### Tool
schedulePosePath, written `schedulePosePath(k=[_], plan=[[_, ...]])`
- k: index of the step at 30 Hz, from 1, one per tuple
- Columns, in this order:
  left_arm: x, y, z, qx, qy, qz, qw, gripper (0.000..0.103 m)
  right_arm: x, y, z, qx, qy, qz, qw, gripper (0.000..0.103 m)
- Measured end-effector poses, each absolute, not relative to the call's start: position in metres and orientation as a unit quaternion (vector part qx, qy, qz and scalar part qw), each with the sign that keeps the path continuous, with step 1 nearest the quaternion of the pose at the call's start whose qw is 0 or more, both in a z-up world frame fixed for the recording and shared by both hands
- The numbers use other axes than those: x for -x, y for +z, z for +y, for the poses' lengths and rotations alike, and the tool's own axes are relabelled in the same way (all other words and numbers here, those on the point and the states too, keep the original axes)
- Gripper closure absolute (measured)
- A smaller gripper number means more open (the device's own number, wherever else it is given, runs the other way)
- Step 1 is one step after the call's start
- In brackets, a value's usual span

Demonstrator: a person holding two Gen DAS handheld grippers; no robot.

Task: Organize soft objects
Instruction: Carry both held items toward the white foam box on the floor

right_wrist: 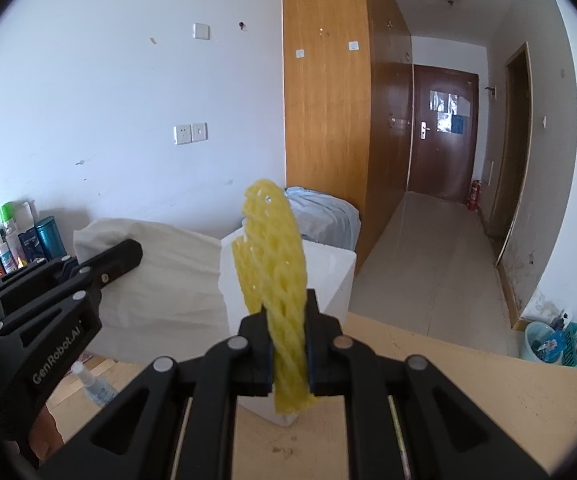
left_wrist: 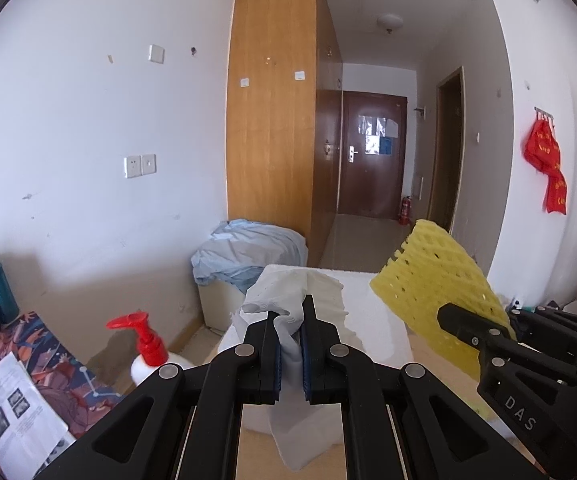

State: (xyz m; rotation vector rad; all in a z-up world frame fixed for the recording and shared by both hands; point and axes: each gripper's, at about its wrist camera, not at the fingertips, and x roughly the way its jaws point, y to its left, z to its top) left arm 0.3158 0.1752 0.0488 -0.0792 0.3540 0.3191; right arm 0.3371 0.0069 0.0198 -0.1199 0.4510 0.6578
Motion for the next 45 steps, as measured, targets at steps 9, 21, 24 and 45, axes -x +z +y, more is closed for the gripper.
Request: schedulePosePath(k=[9,21,24,45], plan=[[-0.347,0.044,0.192,0.035,0.167,0.179,0.969,0.095,-0.364,0.019,0.024,0.052,0.321,0.224,0.919,0.088],[-0.386,0.041,0.208,0.042,0.16,0.183,0.969,0.095,-0.381,0.018,0.033,0.043,0.325,0.22,0.919,0.088],[-0.392,0.039,0.21,0.042,0.16,0.184,0.969,0.095,-0.384,0.017,0.034,0.043,0.326,0.221,0.918,0.088],[-0.424,0.028,0.216,0.038,0.157,0.193,0.968,0.095,-0.396,0.015,0.038,0.039,0.311,0.231,0.921,0.088]])
